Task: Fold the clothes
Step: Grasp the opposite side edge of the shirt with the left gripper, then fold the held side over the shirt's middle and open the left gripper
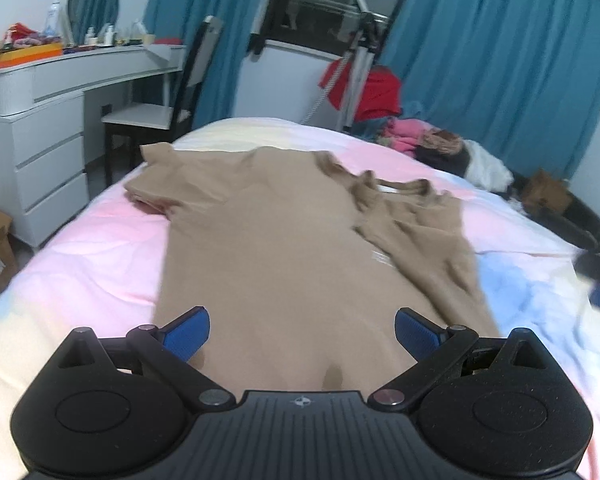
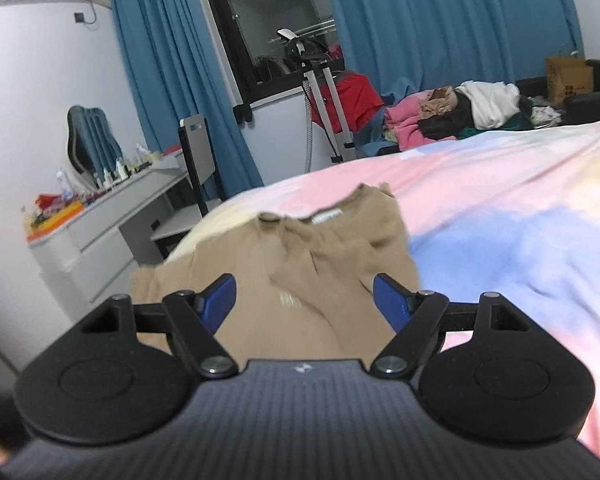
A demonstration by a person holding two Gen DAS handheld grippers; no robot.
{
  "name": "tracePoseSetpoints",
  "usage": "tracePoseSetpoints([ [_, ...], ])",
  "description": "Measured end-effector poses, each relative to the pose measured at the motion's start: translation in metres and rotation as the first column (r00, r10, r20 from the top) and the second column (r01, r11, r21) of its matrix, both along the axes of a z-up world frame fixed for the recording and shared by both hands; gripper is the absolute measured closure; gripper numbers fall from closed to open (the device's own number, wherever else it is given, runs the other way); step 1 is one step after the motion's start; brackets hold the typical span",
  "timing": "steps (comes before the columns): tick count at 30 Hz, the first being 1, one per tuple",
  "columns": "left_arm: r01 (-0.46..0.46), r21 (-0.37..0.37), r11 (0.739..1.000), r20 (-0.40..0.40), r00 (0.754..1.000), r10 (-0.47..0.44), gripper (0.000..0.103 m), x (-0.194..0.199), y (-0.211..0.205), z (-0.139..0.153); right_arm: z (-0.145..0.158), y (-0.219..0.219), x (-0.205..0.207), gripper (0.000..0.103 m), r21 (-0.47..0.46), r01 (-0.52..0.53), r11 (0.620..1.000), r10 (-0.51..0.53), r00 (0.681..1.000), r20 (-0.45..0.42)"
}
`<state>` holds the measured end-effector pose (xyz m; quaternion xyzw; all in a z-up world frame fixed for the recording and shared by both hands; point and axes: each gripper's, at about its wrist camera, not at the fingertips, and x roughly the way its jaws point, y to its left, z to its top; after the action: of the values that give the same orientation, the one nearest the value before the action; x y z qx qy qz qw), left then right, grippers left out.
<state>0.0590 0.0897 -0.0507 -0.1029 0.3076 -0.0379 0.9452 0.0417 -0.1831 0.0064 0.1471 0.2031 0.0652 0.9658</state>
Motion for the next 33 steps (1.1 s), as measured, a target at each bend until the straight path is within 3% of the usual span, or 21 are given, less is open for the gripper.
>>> tracePoseSetpoints([
  [5,0.099,0.082,0.992,0.015,0.995,-0.101,0.004,-0.024,-0.036,0.002,-0.004,-0.028,-0.066,0.026,0.001,0.093,0.996,-0.093,0.995,0.032],
  [12,0.259,0.034,0.965,-0.028,0.966,-0.258,0.009,-0.054,-0.080,-0.003,-0.005,-0.072,-0.089,0.026,0.001,0.264,0.965,-0.264,0.963,0.060],
  [19,0.438,-0.096,0.894,-0.081,0.892,-0.445,0.033,-0.074,-0.136,-0.025,-0.013,-0.111,-0.091,0.026,0.079,0.353,0.932,-0.357,0.933,0.040],
  [24,0.535,-0.074,0.841,-0.078,0.838,-0.540,0.053,-0.077,-0.173,-0.045,-0.022,-0.120,-0.081,0.026,0.097,0.351,0.932,-0.354,0.935,0.022],
  [27,0.537,-0.070,0.841,-0.107,0.834,-0.542,0.065,-0.073,-0.180,-0.061,-0.028,-0.117,-0.071,0.026,0.082,0.341,0.936,-0.342,0.940,-0.006],
  [29,0.533,-0.093,0.841,-0.112,0.833,-0.541,0.086,-0.068,-0.178,-0.069,-0.032,-0.117,-0.067,0.026,0.083,0.337,0.938,-0.336,0.941,-0.025],
  [33,0.510,-0.150,0.847,-0.109,0.843,-0.527,0.095,-0.064,-0.164,-0.067,-0.036,-0.114,-0.061,0.026,0.070,0.342,0.937,-0.339,0.939,-0.055],
])
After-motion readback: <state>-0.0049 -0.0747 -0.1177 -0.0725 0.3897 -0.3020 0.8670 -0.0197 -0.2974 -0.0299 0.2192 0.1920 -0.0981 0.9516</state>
